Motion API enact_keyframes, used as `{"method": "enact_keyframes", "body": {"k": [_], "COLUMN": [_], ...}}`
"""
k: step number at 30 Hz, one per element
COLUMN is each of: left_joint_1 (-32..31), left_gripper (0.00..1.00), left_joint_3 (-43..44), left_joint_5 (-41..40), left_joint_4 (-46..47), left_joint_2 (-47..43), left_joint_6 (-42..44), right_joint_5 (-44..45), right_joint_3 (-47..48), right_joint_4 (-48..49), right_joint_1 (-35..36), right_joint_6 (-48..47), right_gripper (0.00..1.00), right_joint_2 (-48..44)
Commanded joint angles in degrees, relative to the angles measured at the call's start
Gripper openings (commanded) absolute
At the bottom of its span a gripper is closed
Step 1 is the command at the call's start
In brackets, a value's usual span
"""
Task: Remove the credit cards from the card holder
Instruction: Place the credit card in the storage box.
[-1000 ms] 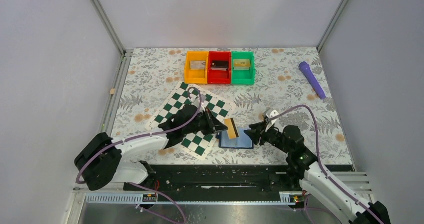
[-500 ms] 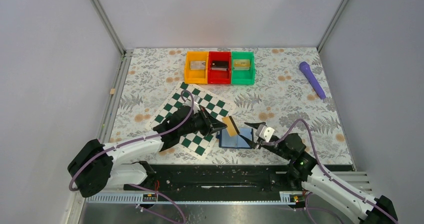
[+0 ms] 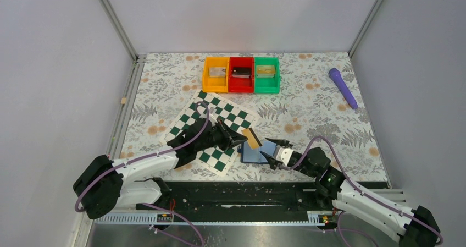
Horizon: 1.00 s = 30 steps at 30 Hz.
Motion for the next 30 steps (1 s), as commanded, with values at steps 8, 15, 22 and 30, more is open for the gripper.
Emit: {"method": "enact_keyframes", "body": {"k": [8,15,22,30], "left_joint_1": [-0.21,-0.65,-0.82,-0.29], "left_gripper": [0.00,0.00,0.00,0.43], "left_joint_3": [-1.92,-3.38,-4.61,-2.52], "left_joint_5": [-0.60,0.17,-0.44,-8.36], "left_joint_4": [4.18,7.40,8.85,-1.80], "left_joint_2": [-1.79,-1.33,-1.70,-9.70], "left_joint_6": [-6.43,-9.74,-11.18,5.12], "right_joint_5": [5.17,9.23,8.82,21.63], "right_joint_3": [5.12,6.31,6.51,12.53], "right_joint_4": [0.24,1.78,4.72,-3.07], "right_joint_1": [2.98,6.60,8.21,8.32], "right_joint_6": [-6.92,-10.87,-11.26,10.34], "right_gripper": [0.57,0.51,0.00,0.00], "right_joint_2": [6.40,10.38,12.21,12.29]}}
